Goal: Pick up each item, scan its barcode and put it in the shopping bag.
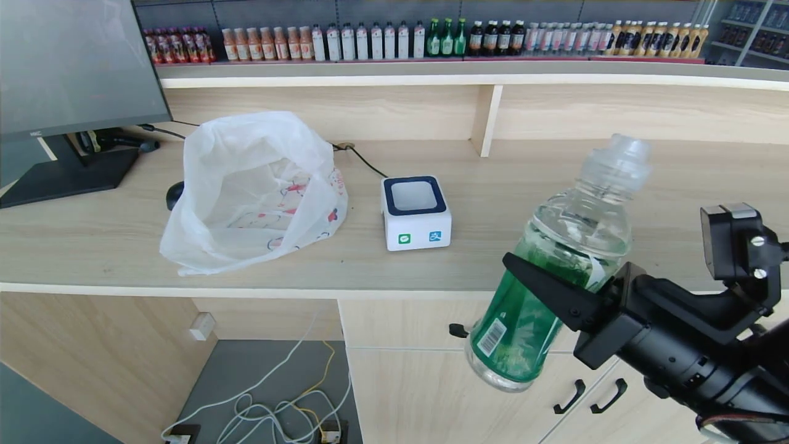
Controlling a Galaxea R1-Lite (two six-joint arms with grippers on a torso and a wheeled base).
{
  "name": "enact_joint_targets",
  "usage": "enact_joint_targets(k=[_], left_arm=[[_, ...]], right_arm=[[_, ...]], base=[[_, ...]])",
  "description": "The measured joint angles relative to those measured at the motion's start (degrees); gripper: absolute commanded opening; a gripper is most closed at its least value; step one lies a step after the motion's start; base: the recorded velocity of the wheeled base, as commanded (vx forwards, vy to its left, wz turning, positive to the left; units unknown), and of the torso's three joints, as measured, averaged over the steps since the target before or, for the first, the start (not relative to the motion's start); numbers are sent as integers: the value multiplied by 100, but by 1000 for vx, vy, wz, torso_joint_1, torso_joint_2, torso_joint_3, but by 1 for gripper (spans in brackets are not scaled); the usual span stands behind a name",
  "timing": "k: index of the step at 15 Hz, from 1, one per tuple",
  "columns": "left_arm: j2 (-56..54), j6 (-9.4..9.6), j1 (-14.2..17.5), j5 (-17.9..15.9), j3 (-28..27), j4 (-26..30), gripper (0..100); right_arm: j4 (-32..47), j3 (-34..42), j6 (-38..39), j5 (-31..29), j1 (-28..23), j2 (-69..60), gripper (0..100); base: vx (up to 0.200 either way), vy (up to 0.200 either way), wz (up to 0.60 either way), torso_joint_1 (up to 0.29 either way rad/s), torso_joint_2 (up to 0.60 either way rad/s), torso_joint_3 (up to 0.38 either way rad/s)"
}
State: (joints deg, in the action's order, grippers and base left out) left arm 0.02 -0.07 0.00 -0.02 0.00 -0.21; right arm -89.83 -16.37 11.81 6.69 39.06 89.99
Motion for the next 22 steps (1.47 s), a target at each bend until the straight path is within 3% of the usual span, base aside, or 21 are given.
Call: enact_joint_targets(k=[1, 3, 6, 11, 15, 20, 22], left_arm=[[0, 2, 0, 2, 0, 2, 100], [0, 179, -5, 0, 0, 5, 100], [0, 196, -11, 0, 0, 5, 100], [0, 195, -10, 0, 0, 2, 100], [0, 190, -10, -5, 0, 7, 100], [0, 177, -5, 2, 0, 7, 100], [0, 140, -2, 0, 0, 7, 100]], right_arm=[[-5, 37, -304, -65, -28, 6, 0], [2, -29, -992, -401, -111, 57, 0], [-18, -639, -1378, -912, -199, 260, 0], [-11, -1720, -1571, -1298, -358, 678, 0], [-13, -1863, -1562, -1315, -373, 800, 0], [-27, -1899, -1536, -1312, -373, 769, 0], [26, -1970, -1537, -1325, -400, 774, 0]], base=[[0, 0, 0, 0, 0, 0], [0, 0, 0, 0, 0, 0], [0, 0, 0, 0, 0, 0], [0, 0, 0, 0, 0, 0], [-150, 0, 0, 8, 2, 1], [0, 0, 0, 0, 0, 0], [0, 200, 0, 12, 7, -5]])
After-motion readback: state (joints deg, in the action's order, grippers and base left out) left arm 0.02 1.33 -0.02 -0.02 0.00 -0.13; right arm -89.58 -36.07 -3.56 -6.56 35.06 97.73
